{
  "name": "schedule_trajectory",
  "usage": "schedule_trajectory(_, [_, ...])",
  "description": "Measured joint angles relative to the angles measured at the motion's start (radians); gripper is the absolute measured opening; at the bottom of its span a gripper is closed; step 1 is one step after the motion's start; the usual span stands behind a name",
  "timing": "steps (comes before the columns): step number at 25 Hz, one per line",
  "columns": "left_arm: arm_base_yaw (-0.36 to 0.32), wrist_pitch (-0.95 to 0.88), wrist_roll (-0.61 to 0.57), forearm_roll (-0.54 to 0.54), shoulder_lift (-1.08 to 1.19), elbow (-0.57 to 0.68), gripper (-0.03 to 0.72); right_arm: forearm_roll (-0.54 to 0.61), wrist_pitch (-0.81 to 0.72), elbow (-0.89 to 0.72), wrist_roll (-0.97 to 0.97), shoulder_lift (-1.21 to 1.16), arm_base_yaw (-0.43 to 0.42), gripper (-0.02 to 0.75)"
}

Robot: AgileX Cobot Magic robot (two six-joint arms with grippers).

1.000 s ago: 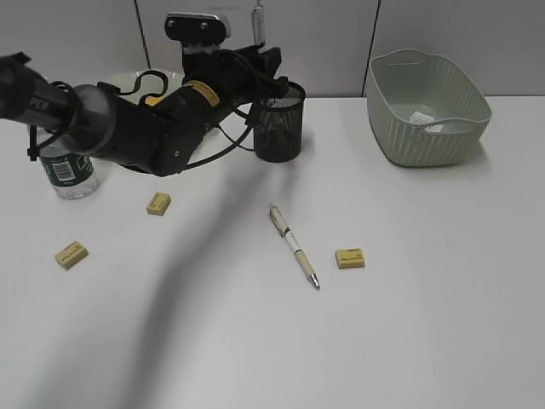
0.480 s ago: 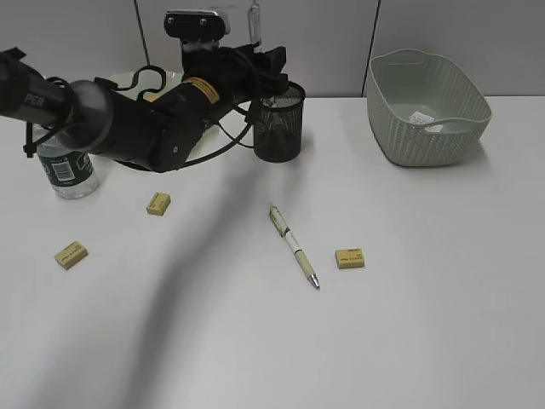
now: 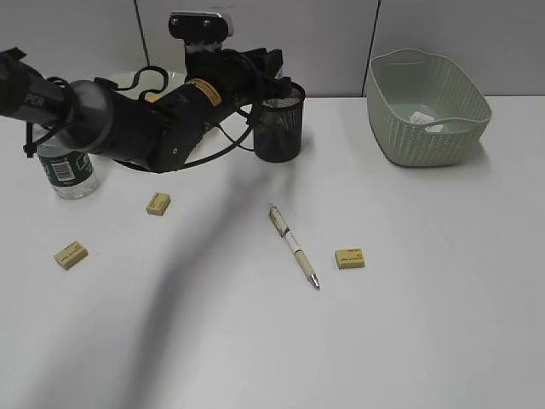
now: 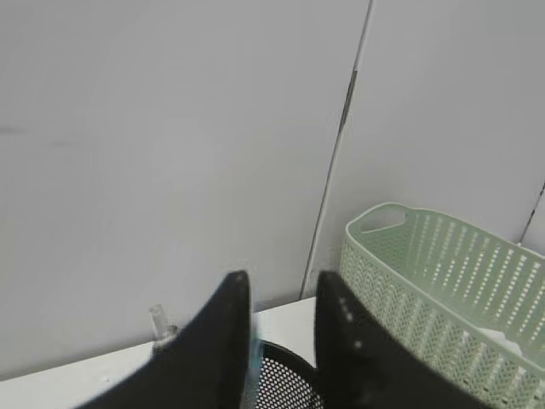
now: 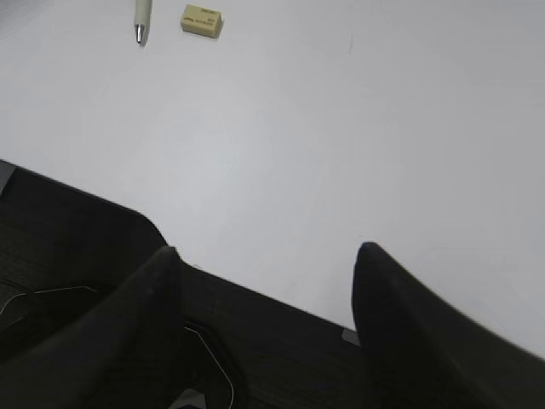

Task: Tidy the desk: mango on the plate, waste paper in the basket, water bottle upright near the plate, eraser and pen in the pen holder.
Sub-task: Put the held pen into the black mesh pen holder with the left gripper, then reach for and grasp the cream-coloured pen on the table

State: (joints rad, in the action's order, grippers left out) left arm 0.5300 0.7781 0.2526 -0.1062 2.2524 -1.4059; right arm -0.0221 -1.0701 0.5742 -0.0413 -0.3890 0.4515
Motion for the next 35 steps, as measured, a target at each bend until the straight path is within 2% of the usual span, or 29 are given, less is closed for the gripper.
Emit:
schedule_trajectory(3, [0.000,0.005,0.001,-0.006,0.008,0.000,0.062,0.000,0.000,0.000,0.000,0.000,0.000,0.497])
schedule_trajectory(6, [0.000,0.015,0.001,-0.008,0.025,0.000,0.025,0.000,-0.001,0.000,0.000,0.000,0.000,0.497])
schedule_trajectory(17, [0.000,-0.010,0.001,-0.038,-0.016,0.000,0.073,-0.009,-0.001,0.000,-0.001,0.000,0.000,0.496])
schedule_trajectory(20, [0.000,-0.126,0.001,-0.087,-0.083,0.000,0.095,-0.009,-0.002,0.000,-0.001,0.000,0.000,0.496])
schedule_trajectory(23, [0.000,-0.339,0.001,-0.108,-0.164,0.000,0.114,-0.010,-0.002,0.000,-0.001,0.000,0.000,0.496])
schedule_trajectory(26, [0.000,-0.595,0.001,-0.113,-0.243,0.000,0.160,-0.010,-0.002,0.000,0.000,0.000,0.000,0.496])
schedule_trajectory(32, [0.000,-1.120,0.001,-0.114,-0.397,0.000,0.445,-0.010,-0.002,0.000,-0.006,-0.016,0.000,0.496])
schedule_trajectory(35, [0.000,-1.362,0.001,-0.098,-0.441,0.000,0.493,-0.010,0.002,0.000,-0.011,-0.045,0.000,0.496])
